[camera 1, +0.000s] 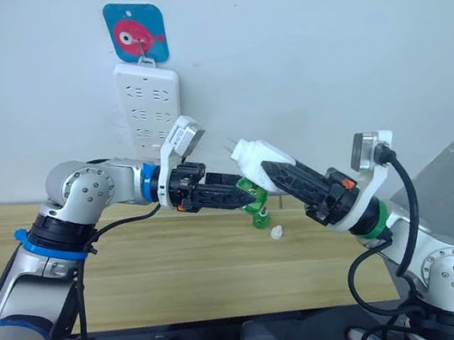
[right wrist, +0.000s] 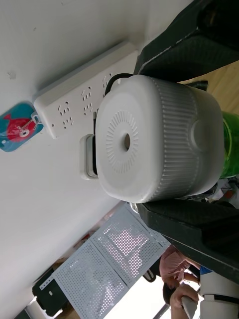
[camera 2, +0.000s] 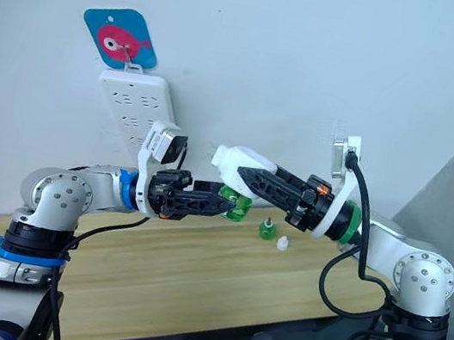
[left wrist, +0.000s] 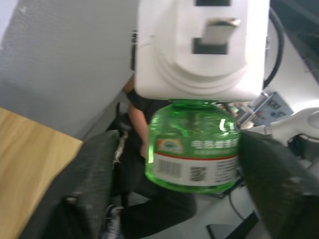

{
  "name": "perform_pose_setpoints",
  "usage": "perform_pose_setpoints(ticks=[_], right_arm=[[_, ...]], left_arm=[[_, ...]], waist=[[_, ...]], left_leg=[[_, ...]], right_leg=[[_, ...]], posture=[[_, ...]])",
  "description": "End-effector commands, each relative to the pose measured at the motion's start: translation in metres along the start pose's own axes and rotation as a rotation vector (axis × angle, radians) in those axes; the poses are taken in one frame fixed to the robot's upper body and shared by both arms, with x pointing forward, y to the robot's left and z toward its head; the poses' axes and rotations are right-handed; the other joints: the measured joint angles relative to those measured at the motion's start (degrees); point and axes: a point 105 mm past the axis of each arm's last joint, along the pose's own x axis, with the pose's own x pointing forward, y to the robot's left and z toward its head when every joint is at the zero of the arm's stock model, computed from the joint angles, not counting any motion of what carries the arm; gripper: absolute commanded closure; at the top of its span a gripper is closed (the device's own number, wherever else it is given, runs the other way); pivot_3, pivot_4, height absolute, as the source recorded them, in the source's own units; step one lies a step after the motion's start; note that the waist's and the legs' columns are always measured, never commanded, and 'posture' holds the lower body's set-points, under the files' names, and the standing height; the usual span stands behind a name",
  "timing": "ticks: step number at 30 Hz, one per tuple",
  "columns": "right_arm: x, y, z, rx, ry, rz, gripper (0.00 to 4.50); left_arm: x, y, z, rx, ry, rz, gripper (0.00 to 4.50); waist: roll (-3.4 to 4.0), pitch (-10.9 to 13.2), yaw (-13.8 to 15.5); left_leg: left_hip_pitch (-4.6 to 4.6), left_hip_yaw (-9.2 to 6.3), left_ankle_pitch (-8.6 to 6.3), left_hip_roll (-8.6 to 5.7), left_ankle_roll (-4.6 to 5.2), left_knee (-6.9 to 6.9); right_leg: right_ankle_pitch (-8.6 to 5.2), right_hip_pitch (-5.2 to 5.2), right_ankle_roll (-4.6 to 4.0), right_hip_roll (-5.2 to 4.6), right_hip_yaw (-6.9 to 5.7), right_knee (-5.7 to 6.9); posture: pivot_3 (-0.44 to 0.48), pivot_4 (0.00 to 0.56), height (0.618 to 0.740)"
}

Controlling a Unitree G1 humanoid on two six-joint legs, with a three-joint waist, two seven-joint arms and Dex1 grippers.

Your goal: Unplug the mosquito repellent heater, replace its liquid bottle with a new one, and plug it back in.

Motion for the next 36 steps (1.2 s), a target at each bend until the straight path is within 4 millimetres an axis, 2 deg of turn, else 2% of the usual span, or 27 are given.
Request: perform_pose_setpoints(ticks=[1,5,7,11,14,18,22,25,32,36], right_arm=[[-0.002,0.013,0.010,-0.044,-0.039,0.044,1.59],[-0.010,0.000,0.018,-0.150,-0.057,-0.082,1.59],[-0.012,-0.003,0.020,-0.201,-0.053,-0.121,1.59],[-0.014,-0.004,0.018,-0.394,0.013,-0.203,1.59],[-0.014,-0.006,0.015,-0.515,0.058,-0.261,1.59],[-0.008,-0.001,0.007,-0.559,0.076,-0.242,1.59],[-0.001,0.005,-0.005,-0.572,0.111,-0.199,1.59],[0.002,0.007,-0.009,-0.579,0.124,-0.183,1.59],[0.011,0.011,-0.012,-0.594,0.133,-0.148,1.59],[0.011,0.013,-0.014,-0.598,0.138,-0.143,1.59]], left_arm=[[-0.011,0.005,0.002,0.132,0.055,0.081,0.00],[-0.045,0.017,-0.005,0.320,0.150,0.264,0.00],[-0.054,0.019,-0.005,0.379,0.161,0.311,0.00],[-0.098,0.027,0.015,0.486,0.024,0.605,0.00],[-0.129,0.024,0.021,0.568,-0.033,0.787,0.00],[-0.156,0.018,0.012,0.535,-0.047,0.897,0.00],[-0.193,0.025,0.028,0.570,-0.105,1.062,0.00],[-0.201,0.030,0.034,0.602,-0.083,1.095,0.00],[-0.185,0.052,0.031,0.525,0.005,0.962,0.00],[-0.180,0.060,0.039,0.551,0.039,0.935,0.00]], waist=[[0.00,0.0,0.0],[0.10,-0.1,-0.2],[0.10,-0.1,0.0],[0.09,-0.1,0.3],[0.09,-0.1,0.5],[0.08,-0.1,1.0],[0.03,0.0,2.1],[0.00,0.0,3.0],[-0.04,0.0,3.4],[-0.06,0.0,3.2]], left_leg=[[0.00,0.00,0.00,0.00,0.00,0.00],[0.05,0.05,0.00,0.03,0.00,-0.09],[0.03,0.04,0.00,0.04,0.00,-0.10],[-0.04,0.04,-0.01,0.04,0.01,-0.07],[-0.06,0.03,-0.01,0.05,0.01,-0.10],[-0.07,0.03,-0.01,0.06,0.01,-0.11],[-0.06,0.02,-0.01,0.07,0.01,-0.06],[-0.06,0.01,-0.01,0.06,0.01,-0.04],[-0.11,-0.02,-0.01,0.04,0.01,-0.07],[-0.11,-0.03,-0.01,0.06,0.01,-0.10]], right_leg=[[0.00,0.00,0.00,0.00,0.01,-0.01],[-0.02,-0.03,-0.03,0.01,0.06,-0.01],[-0.02,-0.06,-0.04,0.03,0.06,0.00],[-0.03,-0.08,-0.02,0.01,0.05,-0.04],[-0.03,-0.09,-0.02,0.01,0.04,-0.10],[-0.03,-0.09,-0.02,0.00,0.04,-0.13],[-0.03,-0.09,-0.02,0.02,0.02,-0.11],[-0.08,-0.08,0.07,0.03,-0.02,-0.12],[-0.02,-0.05,-0.03,0.00,-0.07,-0.26],[-0.01,-0.05,-0.04,0.02,-0.07,-0.26]], posture=[[-0.293,0.081,0.734],[-0.289,0.087,0.734],[-0.279,0.092,0.734],[-0.255,0.106,0.734],[-0.238,0.113,0.734],[-0.227,0.119,0.734],[-0.216,0.128,0.734],[-0.214,0.128,0.734],[-0.214,0.132,0.734],[-0.230,0.134,0.734]])
